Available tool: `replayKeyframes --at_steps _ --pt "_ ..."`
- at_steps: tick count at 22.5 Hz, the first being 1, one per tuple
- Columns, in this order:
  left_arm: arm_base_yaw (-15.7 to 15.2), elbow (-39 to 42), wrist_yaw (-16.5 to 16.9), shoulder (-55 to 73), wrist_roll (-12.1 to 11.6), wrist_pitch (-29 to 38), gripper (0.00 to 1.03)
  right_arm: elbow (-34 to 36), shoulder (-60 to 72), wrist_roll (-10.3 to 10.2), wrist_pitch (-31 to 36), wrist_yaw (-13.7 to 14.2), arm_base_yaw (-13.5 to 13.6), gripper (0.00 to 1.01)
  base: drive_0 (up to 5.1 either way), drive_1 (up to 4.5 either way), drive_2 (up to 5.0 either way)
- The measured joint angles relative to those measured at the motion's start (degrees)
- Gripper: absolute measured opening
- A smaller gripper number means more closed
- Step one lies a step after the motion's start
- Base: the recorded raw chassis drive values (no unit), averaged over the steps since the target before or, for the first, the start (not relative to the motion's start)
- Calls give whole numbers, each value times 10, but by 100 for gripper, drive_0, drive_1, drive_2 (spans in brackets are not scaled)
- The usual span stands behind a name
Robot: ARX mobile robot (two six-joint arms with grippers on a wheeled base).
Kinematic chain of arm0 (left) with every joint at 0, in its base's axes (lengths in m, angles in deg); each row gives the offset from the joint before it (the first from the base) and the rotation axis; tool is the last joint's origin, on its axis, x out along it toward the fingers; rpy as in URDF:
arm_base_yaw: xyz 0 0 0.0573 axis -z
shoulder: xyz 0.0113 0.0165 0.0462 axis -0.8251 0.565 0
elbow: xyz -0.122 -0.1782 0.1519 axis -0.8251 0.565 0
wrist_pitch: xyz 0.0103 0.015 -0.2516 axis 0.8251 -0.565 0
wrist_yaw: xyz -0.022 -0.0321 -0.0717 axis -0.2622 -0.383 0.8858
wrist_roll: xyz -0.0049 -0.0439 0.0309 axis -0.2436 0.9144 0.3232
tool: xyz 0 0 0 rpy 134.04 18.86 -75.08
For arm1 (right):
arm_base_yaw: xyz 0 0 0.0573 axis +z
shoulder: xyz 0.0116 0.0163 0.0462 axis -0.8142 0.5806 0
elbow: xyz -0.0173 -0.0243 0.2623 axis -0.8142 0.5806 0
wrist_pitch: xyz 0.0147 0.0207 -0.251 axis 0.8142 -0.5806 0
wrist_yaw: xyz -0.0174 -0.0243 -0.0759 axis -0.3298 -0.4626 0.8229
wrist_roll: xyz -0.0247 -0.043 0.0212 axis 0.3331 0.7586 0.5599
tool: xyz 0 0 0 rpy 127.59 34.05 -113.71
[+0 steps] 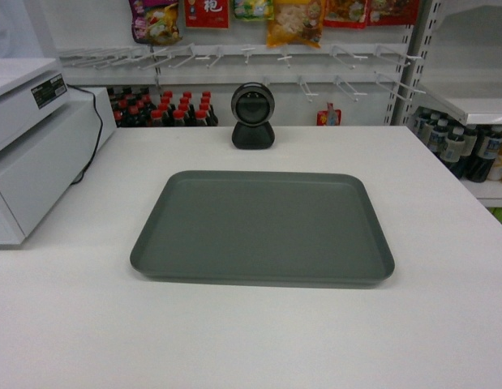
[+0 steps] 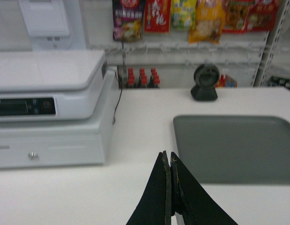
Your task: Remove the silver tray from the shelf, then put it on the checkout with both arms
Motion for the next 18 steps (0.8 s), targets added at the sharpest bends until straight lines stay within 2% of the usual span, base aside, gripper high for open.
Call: replayKeyframes --at_steps 1,2,3,10,11,18 --pt "0 1 3 -35 0 -52 1 0 -6 0 -6 0 0 2 0 0 0" --pt "0 1 1 -61 0 -61 1 0 -14 0 -20 0 0 2 0 0 0" --pt "0 -2 1 -66 0 -48 1 0 -66 -2 -100 -2 0 2 0 0 0" --pt "1 2 1 -66 0 -58 1 0 -103 -2 -109 0 0 4 0 0 0" --pt "1 2 1 -66 0 -58 7 0 -103 -2 -109 0 0 11 0 0 0" --pt "1 2 2 -66 -1 -58 72 0 -103 -2 -109 0 0 77 0 0 0"
